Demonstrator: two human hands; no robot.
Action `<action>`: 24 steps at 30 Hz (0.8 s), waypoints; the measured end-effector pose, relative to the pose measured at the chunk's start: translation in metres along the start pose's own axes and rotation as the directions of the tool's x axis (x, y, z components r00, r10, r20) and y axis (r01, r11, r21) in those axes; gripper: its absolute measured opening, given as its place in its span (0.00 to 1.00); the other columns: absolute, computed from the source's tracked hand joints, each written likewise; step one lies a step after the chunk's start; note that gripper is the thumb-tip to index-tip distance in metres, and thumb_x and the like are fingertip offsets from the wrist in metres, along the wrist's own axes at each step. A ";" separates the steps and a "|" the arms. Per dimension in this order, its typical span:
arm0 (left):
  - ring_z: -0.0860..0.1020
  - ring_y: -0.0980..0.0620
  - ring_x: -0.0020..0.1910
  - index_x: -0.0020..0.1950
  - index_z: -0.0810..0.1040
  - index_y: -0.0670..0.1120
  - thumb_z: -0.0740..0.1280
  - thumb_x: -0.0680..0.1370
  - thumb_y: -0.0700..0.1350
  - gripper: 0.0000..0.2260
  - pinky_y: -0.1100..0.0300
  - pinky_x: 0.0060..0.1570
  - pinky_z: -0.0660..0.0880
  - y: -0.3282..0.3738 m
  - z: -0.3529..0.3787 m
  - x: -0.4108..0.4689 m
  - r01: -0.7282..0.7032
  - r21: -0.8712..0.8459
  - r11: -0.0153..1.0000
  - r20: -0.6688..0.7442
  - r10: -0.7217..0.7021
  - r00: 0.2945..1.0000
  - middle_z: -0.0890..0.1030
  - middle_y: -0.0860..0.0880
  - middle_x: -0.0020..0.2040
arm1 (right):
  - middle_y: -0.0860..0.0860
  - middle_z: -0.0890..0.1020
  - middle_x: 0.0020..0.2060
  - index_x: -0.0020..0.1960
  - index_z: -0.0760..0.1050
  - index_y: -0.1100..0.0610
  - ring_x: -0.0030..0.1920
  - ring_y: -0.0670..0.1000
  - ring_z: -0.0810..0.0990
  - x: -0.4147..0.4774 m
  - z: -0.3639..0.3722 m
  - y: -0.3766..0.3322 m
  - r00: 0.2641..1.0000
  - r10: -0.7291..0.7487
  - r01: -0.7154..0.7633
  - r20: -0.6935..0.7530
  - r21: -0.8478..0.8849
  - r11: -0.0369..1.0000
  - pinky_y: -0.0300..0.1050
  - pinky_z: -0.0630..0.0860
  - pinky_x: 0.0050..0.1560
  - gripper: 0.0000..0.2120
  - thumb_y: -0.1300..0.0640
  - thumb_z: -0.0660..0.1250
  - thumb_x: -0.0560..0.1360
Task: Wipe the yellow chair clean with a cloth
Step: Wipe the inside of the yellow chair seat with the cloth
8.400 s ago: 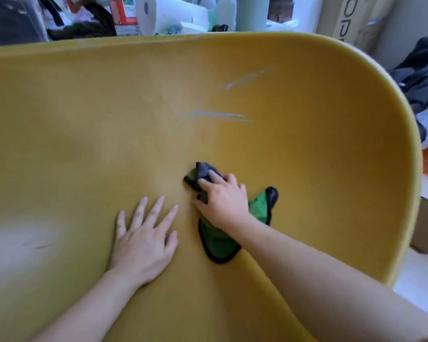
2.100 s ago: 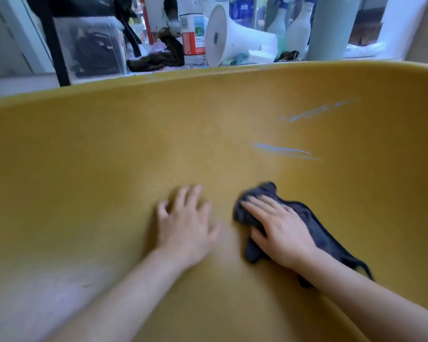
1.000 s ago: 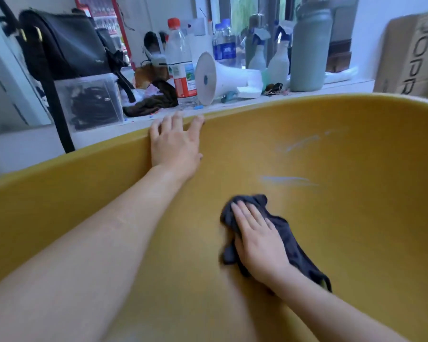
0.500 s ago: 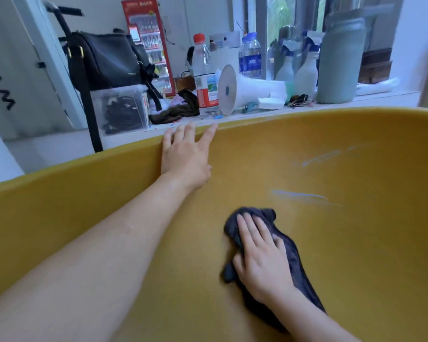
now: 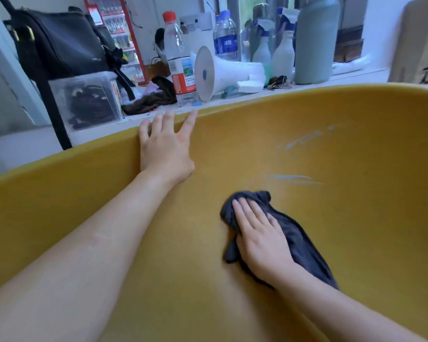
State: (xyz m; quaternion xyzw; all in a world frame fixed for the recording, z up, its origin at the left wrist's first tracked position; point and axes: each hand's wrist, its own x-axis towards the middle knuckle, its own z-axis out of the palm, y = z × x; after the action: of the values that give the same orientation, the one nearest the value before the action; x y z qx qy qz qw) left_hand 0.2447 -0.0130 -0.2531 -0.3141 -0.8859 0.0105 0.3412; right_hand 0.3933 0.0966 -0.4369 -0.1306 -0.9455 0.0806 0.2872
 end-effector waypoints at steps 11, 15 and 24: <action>0.49 0.42 0.76 0.76 0.43 0.58 0.70 0.70 0.50 0.45 0.45 0.72 0.41 0.007 -0.007 -0.003 0.027 -0.022 0.999 0.029 -0.026 0.999 0.52 0.43 0.77 | 0.51 0.60 0.77 0.78 0.56 0.55 0.76 0.53 0.60 0.095 -0.032 0.000 0.982 -0.021 0.022 -0.188 0.001 1.000 0.56 0.71 0.65 0.32 0.55 0.61 0.76; 0.48 0.40 0.75 0.77 0.42 0.54 0.67 0.71 0.52 0.43 0.44 0.73 0.41 0.012 -0.011 -0.003 0.032 0.016 0.999 0.083 -0.034 0.996 0.51 0.40 0.77 | 0.44 0.56 0.77 0.79 0.53 0.51 0.77 0.48 0.56 0.023 -0.019 0.028 0.994 -0.106 0.104 0.030 0.041 0.994 0.48 0.66 0.70 0.26 0.54 0.54 0.82; 0.47 0.41 0.76 0.77 0.43 0.51 0.64 0.74 0.51 0.39 0.34 0.69 0.40 0.054 -0.001 0.019 -0.027 -0.014 1.000 0.070 0.027 0.997 0.48 0.46 0.78 | 0.60 0.64 0.74 0.76 0.58 0.64 0.74 0.60 0.62 0.119 -0.030 0.011 0.960 0.055 -0.040 -0.275 0.060 0.997 0.57 0.65 0.71 0.31 0.57 0.59 0.75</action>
State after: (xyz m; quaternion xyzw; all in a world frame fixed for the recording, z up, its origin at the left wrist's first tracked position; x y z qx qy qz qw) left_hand 0.2643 0.0404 -0.2535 -0.3276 -0.8931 0.0205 0.3077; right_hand 0.3172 0.1443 -0.3524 -0.1555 -0.8902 0.0939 0.4178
